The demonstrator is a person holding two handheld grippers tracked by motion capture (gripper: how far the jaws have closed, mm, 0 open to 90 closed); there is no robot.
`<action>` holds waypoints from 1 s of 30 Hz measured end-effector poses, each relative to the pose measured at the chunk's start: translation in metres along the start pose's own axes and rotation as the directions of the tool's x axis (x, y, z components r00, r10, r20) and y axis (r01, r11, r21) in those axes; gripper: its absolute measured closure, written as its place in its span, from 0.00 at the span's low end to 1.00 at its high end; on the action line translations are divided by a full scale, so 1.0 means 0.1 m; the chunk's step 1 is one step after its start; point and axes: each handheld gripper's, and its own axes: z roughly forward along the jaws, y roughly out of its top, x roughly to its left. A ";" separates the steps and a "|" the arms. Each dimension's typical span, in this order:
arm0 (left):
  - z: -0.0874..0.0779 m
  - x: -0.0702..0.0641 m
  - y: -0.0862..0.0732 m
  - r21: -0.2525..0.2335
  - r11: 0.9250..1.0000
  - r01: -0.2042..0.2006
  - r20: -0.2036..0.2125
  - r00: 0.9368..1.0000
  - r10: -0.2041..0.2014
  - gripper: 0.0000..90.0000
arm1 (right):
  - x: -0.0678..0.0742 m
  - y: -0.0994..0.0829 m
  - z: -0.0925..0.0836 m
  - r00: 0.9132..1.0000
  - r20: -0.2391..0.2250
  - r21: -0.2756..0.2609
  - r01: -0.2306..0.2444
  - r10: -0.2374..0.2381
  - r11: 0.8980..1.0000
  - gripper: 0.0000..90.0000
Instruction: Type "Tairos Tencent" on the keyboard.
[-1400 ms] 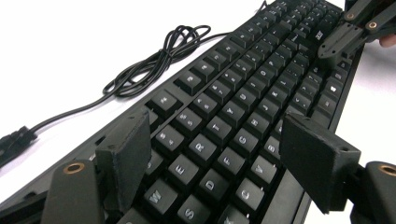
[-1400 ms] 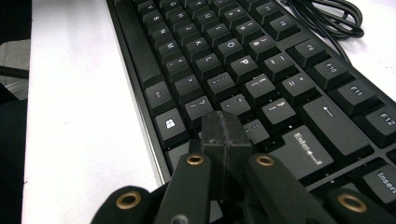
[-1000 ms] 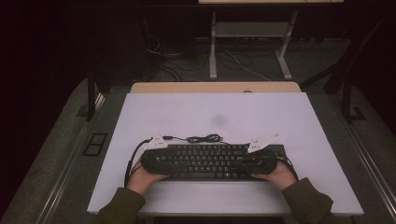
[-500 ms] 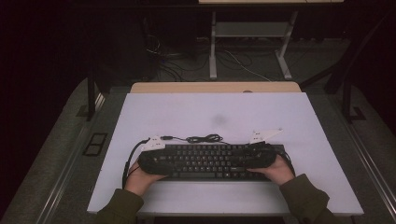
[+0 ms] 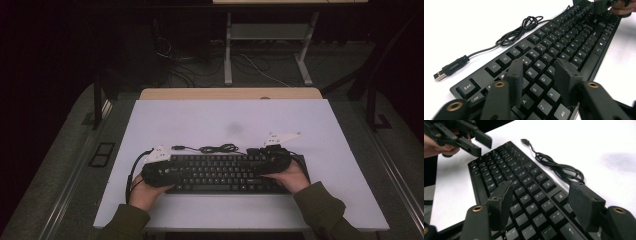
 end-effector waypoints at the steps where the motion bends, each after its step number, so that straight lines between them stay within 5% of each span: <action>1: 0.00 0.00 0.00 0.003 1.000 0.001 0.003 1.000 -0.001 0.71 | 0.00 0.01 0.01 1.000 0.001 -0.001 -0.004 0.004 1.000 0.38; 14: 0.05 0.03 -0.04 0.072 0.997 -0.002 0.007 1.000 0.002 0.99 | 0.01 0.09 0.17 1.000 0.010 -0.025 0.001 -0.001 1.000 0.35; 30: 0.23 0.07 0.03 0.076 0.997 -0.011 -0.004 1.000 0.011 0.99 | 0.02 0.10 0.21 1.000 0.014 -0.026 0.008 -0.008 1.000 0.35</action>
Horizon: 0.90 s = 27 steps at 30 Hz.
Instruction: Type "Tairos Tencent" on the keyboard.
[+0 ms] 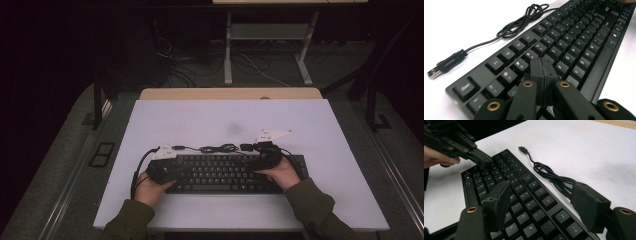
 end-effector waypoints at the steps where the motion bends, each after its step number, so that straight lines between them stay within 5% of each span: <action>1: 0.02 0.00 0.01 0.001 1.000 -0.001 0.000 1.000 0.001 0.99 | 0.00 0.00 0.00 1.000 0.000 0.000 0.000 0.000 1.000 0.35; 27: 0.15 0.00 0.05 0.045 0.999 -0.024 0.004 1.000 0.024 0.99 | 0.01 0.01 0.01 1.000 -0.008 -0.004 0.004 -0.004 1.000 0.35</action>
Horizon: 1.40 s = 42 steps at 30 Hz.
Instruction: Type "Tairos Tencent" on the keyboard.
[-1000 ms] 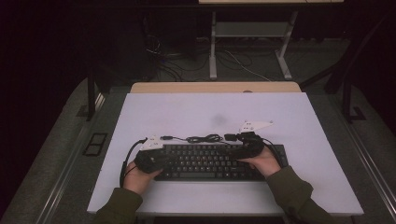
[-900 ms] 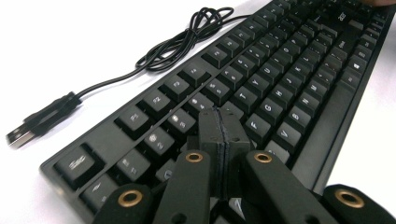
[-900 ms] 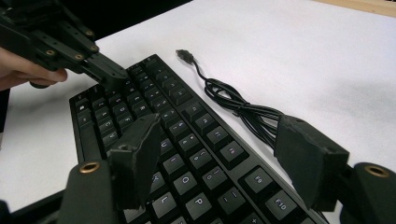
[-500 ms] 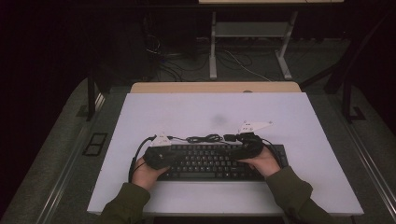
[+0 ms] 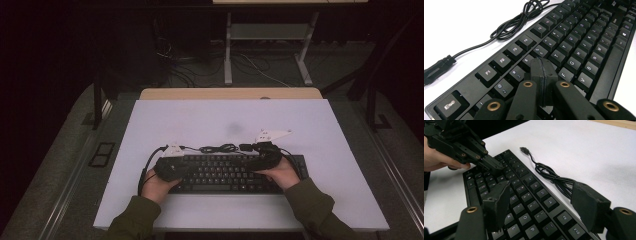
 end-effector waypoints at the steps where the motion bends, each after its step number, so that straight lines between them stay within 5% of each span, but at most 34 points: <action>1: 0.00 0.00 0.00 -0.002 1.000 0.002 0.000 1.000 -0.002 0.99 | 0.00 0.00 0.00 1.000 -0.001 -0.001 0.001 -0.001 1.000 0.35; 20: -0.07 -0.04 0.02 -0.041 0.999 0.020 0.006 1.000 -0.020 0.92 | 0.06 0.08 0.11 0.999 -0.038 0.007 -0.005 0.005 1.000 0.34; 36: -0.14 -0.04 -0.01 -0.071 0.997 0.040 -0.016 0.999 -0.041 0.52 | 0.15 0.11 0.22 0.996 -0.092 0.033 0.004 -0.001 0.999 0.48; 42: -0.16 -0.03 -0.03 -0.087 0.995 0.053 -0.017 0.998 -0.055 0.40 | 0.19 0.11 0.21 0.993 -0.116 0.033 0.012 -0.008 0.999 0.62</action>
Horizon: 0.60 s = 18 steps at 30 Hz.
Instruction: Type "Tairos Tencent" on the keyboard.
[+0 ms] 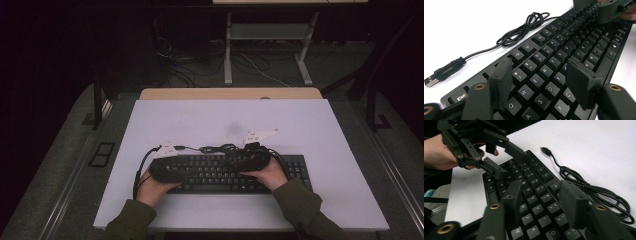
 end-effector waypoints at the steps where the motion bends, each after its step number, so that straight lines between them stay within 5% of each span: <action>1: 0.00 0.00 0.00 0.002 1.000 0.000 0.000 1.000 0.000 0.38 | 0.01 0.00 0.00 1.000 -0.003 0.000 0.000 0.000 1.000 0.65; 11: 0.01 -0.01 0.00 -0.001 1.000 0.003 -0.007 1.000 -0.003 0.28 | 0.11 0.00 0.05 0.998 -0.031 0.053 0.048 -0.046 0.997 0.92; 18: 0.03 -0.02 0.00 0.002 1.000 0.004 -0.006 1.000 -0.004 0.24 | 0.16 -0.04 0.13 0.997 -0.056 0.107 0.063 -0.058 0.992 0.99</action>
